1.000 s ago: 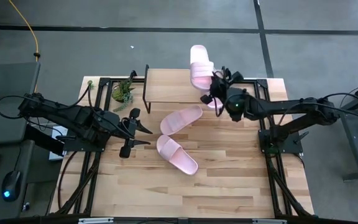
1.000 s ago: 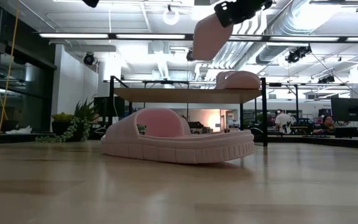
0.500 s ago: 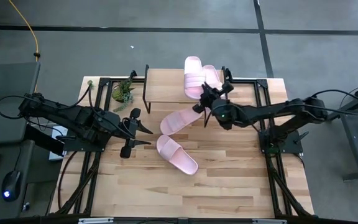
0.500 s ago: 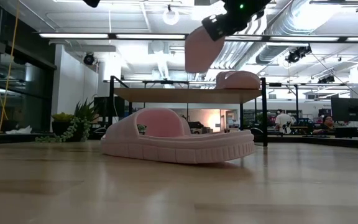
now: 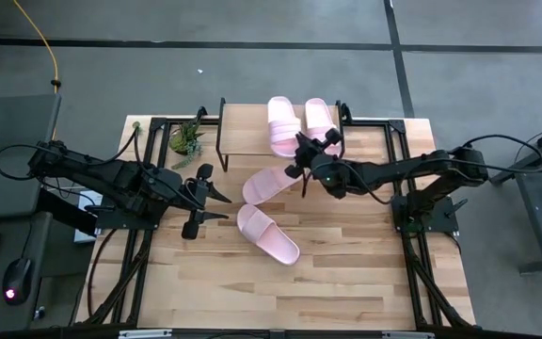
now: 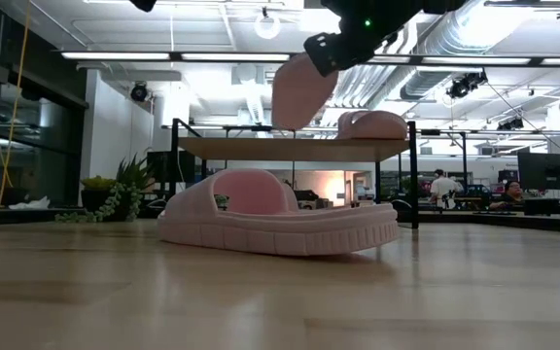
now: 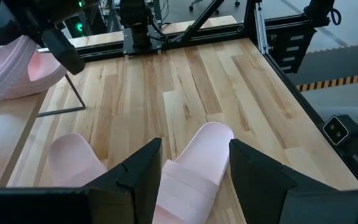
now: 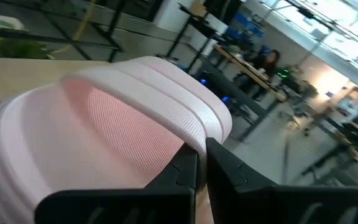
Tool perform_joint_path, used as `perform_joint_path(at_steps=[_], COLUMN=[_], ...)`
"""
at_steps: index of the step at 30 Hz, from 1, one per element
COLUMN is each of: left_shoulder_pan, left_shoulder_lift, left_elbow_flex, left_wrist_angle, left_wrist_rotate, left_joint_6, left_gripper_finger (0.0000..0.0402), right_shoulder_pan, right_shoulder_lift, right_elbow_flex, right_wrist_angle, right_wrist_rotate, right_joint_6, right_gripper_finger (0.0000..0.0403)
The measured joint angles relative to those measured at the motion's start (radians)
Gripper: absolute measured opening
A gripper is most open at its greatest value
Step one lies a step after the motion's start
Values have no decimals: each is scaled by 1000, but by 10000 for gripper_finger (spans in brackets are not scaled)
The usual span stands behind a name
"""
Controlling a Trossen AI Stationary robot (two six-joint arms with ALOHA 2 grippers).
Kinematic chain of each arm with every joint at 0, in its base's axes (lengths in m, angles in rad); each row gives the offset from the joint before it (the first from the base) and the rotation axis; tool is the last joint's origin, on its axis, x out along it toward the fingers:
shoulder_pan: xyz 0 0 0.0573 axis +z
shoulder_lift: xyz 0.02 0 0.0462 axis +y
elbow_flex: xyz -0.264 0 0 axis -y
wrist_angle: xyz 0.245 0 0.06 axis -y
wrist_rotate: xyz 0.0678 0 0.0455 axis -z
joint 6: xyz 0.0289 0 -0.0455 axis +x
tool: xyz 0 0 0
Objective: Pick and place slides into the shelf
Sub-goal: Put the pink slide on the shelf
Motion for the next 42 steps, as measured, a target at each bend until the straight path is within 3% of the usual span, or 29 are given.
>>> perform_joint_path(at_steps=[4, 8, 24, 33, 42], left_shoulder_pan=[0, 0, 0, 0, 0], left_shoulder_lift=[0, 0, 0, 0, 0], left_elbow_flex=[0, 0, 0, 0, 0], left_wrist_angle=[0, 0, 0, 1, 1], left_wrist_rotate=[0, 0, 0, 0, 0], left_joint_6=[0, 0, -1, -2, -2], left_gripper_finger=[170, 170, 170, 170, 170], right_shoulder_pan=[-18, -35, -35, -33, -14], right_shoulder_lift=[-1, -1, 42, 125, 127], right_elbow_flex=[0, 0, 1, 1, 1], right_wrist_angle=[2, 3, -198, -194, -194], right_wrist_rotate=[-64, -61, 67, 106, 164], right_joint_6=[5, 14, 239, 259, 205], right_gripper_finger=[0, 0, 0, 0, 0])
